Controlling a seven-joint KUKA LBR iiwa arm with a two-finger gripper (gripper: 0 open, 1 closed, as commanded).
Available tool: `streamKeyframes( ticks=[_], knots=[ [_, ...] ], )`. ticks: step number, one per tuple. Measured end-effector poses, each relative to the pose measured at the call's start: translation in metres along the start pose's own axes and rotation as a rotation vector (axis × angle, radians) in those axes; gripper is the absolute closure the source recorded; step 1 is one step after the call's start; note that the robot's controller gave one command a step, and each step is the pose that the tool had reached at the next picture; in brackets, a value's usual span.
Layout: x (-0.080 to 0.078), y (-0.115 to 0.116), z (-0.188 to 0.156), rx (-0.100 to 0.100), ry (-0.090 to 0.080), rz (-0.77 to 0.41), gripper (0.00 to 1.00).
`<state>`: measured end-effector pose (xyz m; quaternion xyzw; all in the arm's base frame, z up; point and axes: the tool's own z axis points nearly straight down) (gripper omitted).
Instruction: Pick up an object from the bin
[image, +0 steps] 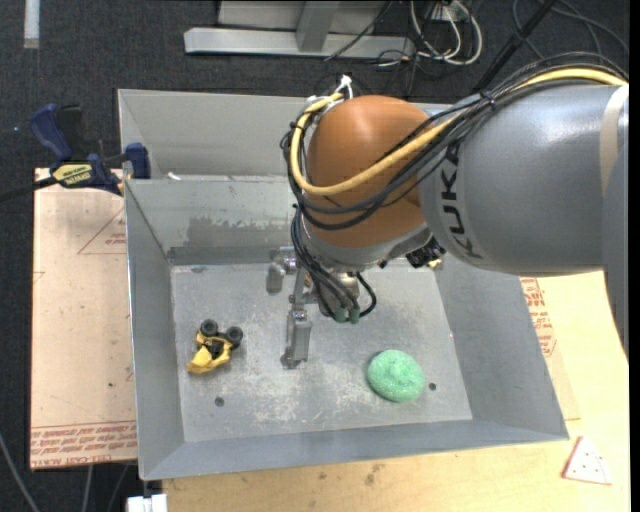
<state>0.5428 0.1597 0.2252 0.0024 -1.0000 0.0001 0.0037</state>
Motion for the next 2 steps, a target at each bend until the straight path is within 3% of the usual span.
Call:
streamKeyframes(
  ticks=[1,2],
  knots=[
    [-0.002,-0.001,-0.005,-0.002,-0.008,0.004,0.0],
    [-0.018,0.007,0.03,-0.002,-0.014,-0.085,0.0]
  ],
)
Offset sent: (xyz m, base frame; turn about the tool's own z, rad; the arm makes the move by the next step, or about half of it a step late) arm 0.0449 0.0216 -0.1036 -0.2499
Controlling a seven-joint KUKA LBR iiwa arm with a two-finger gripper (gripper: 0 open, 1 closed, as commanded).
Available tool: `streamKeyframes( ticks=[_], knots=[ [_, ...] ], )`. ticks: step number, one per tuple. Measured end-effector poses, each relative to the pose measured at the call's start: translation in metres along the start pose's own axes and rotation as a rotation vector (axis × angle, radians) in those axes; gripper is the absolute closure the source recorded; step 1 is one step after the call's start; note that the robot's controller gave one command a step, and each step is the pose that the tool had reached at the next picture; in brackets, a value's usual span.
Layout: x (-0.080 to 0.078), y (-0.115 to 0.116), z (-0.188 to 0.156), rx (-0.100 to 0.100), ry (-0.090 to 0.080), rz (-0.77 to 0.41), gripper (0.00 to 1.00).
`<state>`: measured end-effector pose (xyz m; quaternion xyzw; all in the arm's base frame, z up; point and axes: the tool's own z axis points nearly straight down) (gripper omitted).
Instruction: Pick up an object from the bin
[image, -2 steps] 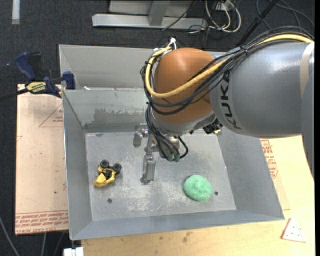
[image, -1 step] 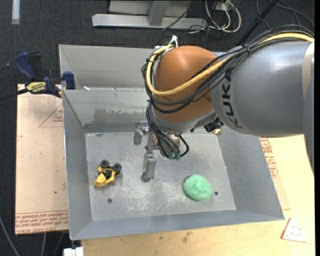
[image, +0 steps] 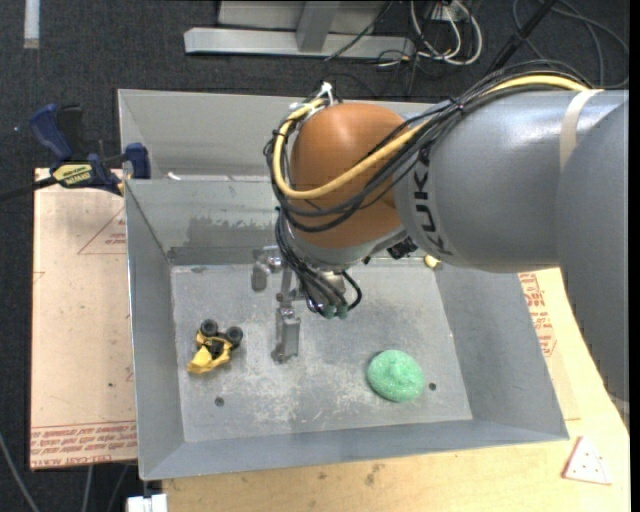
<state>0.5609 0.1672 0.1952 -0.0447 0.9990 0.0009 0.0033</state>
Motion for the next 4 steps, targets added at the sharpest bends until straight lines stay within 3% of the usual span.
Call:
streamKeyframes(
  ticks=[1,2,3,4],
  knots=[
    [-0.003,0.018,0.058,0.0,0.0,-0.122,0.0],
    [-0.027,0.034,0.112,-0.001,0.0,-0.303,0.0],
    [-0.019,0.04,0.123,-0.002,0.005,-0.65,1.0],
    [-0.019,0.04,0.124,-0.003,0.005,-0.648,1.0]
  ],
)
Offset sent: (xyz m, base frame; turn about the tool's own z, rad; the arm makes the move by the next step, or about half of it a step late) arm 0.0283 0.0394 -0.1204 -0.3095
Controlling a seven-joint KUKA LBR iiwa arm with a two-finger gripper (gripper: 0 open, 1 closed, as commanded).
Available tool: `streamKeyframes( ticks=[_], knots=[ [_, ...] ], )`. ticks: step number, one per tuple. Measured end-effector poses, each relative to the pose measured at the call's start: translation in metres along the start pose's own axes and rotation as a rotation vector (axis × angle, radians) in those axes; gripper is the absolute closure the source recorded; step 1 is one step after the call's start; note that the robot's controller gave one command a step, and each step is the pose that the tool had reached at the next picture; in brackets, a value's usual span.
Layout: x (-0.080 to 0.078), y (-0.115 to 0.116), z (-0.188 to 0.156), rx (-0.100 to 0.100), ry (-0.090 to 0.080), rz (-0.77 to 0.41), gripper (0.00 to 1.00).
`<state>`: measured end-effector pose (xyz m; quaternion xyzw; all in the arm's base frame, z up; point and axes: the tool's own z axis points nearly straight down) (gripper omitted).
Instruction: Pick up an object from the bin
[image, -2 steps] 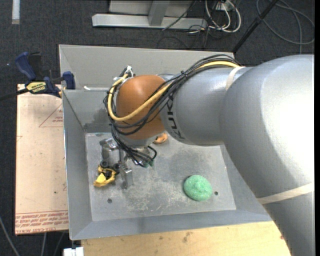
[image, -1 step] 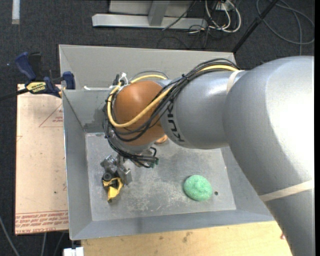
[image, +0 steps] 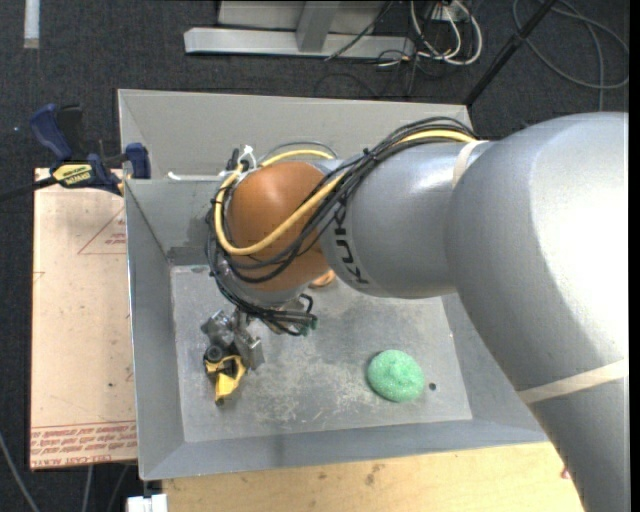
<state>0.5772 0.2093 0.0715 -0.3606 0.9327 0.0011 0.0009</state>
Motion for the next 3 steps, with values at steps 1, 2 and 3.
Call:
streamKeyframes(
  ticks=[1,2,3],
  knots=[
    [-0.015,0.014,-0.095,0.0,-0.001,-0.041,1.0],
    [-0.015,0.014,-0.095,0.0,-0.001,-0.041,1.0],
    [-0.021,0.017,-0.153,0.0,0.003,-0.027,1.0]
  ],
)
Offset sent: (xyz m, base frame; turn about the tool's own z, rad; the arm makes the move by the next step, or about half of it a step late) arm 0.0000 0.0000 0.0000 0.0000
